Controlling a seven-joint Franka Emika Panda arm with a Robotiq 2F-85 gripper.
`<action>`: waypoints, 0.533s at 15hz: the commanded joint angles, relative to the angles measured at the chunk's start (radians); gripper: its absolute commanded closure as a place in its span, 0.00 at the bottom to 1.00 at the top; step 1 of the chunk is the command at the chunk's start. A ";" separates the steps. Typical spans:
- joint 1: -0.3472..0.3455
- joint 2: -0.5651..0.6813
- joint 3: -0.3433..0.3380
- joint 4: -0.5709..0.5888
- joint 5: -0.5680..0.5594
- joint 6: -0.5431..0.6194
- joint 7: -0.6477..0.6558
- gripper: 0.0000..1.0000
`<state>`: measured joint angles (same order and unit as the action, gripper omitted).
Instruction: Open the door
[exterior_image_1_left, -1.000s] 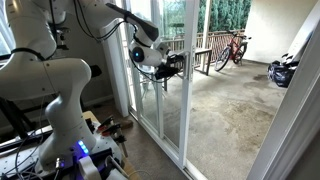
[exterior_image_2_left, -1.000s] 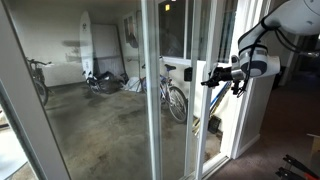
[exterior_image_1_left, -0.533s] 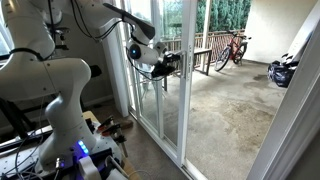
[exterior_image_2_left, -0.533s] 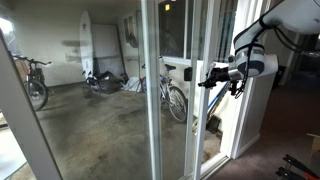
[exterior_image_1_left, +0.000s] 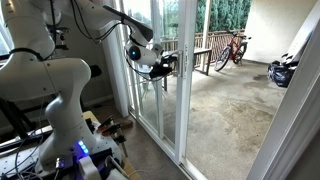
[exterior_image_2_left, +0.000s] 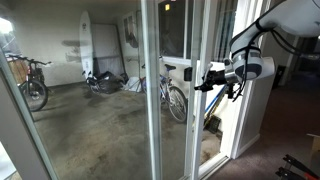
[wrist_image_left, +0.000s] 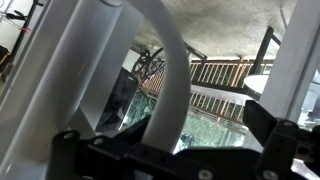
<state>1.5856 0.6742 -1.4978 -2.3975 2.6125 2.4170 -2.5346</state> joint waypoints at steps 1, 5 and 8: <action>0.026 -0.005 0.081 0.064 0.000 -0.038 -0.006 0.00; 0.008 0.000 0.154 0.111 0.000 -0.014 -0.024 0.00; -0.016 0.002 0.216 0.166 0.000 0.020 -0.032 0.00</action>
<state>1.5750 0.6740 -1.3696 -2.3324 2.6124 2.4283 -2.5348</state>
